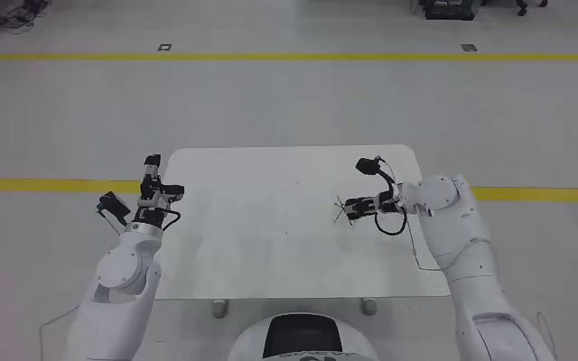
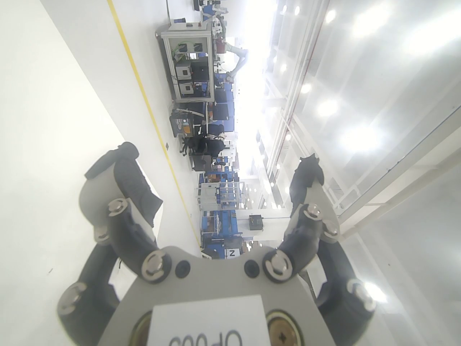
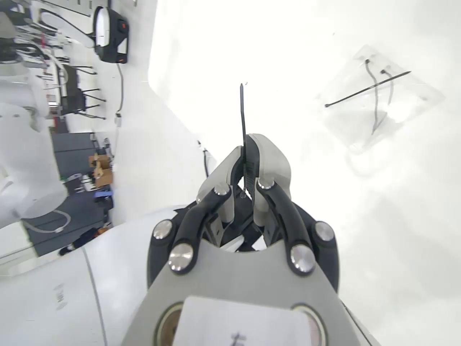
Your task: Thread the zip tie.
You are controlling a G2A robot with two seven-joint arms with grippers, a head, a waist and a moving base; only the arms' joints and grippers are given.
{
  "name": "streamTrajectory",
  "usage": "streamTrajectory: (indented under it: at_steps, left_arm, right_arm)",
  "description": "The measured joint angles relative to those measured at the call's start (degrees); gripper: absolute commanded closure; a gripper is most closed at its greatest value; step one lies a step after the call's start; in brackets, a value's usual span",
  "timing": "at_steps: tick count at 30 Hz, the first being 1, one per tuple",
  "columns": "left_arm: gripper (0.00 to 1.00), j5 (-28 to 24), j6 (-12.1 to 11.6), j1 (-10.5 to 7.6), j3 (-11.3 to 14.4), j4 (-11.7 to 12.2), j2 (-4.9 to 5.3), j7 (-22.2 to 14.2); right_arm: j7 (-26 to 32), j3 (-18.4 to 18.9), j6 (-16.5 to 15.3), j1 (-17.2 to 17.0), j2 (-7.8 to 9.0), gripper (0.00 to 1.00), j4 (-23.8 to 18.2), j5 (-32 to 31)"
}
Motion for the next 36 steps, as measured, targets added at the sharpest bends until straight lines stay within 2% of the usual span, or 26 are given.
streamTrajectory:
  at_steps: [3,15,17,20,23,26,32,36]
  left_arm:
    - [0.0,0.0,0.0,0.0,0.0,0.0,0.0,0.0]
    - [0.0,0.0,0.0,0.0,0.0,0.0,0.0,0.0]
    - [0.0,0.0,0.0,0.0,0.0,0.0,0.0,0.0]
    - [0.0,0.0,0.0,0.0,0.0,0.0,0.0,0.0]
    - [0.0,0.0,0.0,0.0,0.0,0.0,0.0,0.0]
    - [0.0,0.0,0.0,0.0,0.0,0.0,0.0,0.0]
    - [0.0,0.0,0.0,0.0,0.0,0.0,0.0,0.0]
    - [0.0,0.0,0.0,0.0,0.0,0.0,0.0,0.0]
  right_arm:
    - [-0.08,-1.6,0.0,1.33,0.42,1.0,3.29,2.04]
    - [-1.62,-1.28,0.63,0.62,0.53,1.0,3.3,2.07]
    - [-0.88,-0.61,0.98,0.83,0.79,1.0,5.36,5.88]
    - [-0.01,-2.23,0.21,1.92,1.63,1.0,9.92,18.24]
    - [-0.08,-6.75,0.89,3.27,3.46,1.0,13.33,29.61]
    - [-0.09,-12.87,2.32,4.63,5.88,1.0,14.48,39.79]
    - [-0.08,-26.24,4.62,6.97,12.11,1.0,11.63,58.72]
    - [-0.08,-35.71,6.32,9.18,17.08,1.0,8.56,70.84]
